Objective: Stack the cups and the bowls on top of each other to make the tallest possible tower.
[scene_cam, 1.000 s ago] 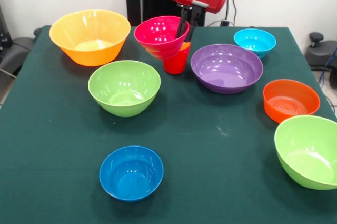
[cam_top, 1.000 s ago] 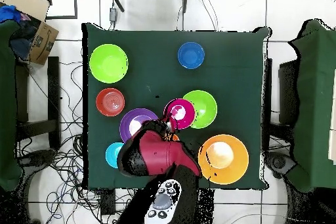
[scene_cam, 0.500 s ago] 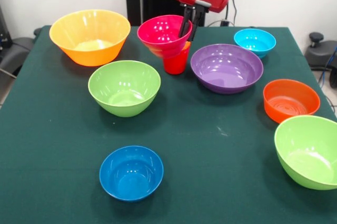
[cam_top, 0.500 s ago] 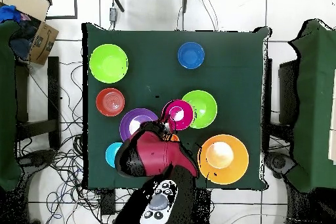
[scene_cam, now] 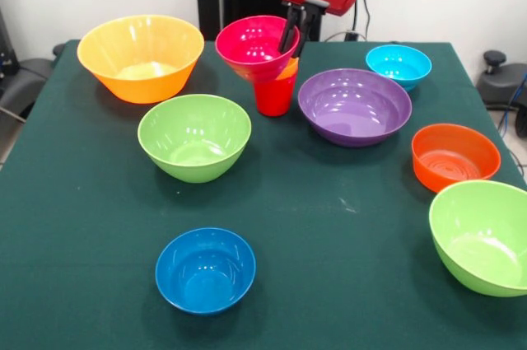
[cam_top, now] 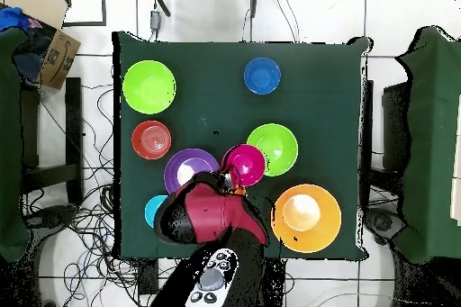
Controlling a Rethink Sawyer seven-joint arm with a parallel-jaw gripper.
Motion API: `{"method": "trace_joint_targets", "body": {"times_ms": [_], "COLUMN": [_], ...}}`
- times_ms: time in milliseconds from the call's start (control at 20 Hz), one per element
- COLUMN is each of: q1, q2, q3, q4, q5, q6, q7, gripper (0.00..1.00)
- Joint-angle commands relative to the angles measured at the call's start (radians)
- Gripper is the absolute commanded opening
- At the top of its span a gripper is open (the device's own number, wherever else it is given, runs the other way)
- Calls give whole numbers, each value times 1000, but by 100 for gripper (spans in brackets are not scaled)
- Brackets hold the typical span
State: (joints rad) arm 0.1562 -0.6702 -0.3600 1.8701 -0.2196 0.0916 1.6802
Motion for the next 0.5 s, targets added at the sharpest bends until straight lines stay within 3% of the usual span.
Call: {"method": "trace_joint_targets", "body": {"times_ms": [50,500], "q1": [46,66], "q2": [32,34], "q3": [46,30], "q4": [-65,-61], "q5": [-27,-20], "q6": [161,178], "q7": [59,85], "gripper": [0,0]}}
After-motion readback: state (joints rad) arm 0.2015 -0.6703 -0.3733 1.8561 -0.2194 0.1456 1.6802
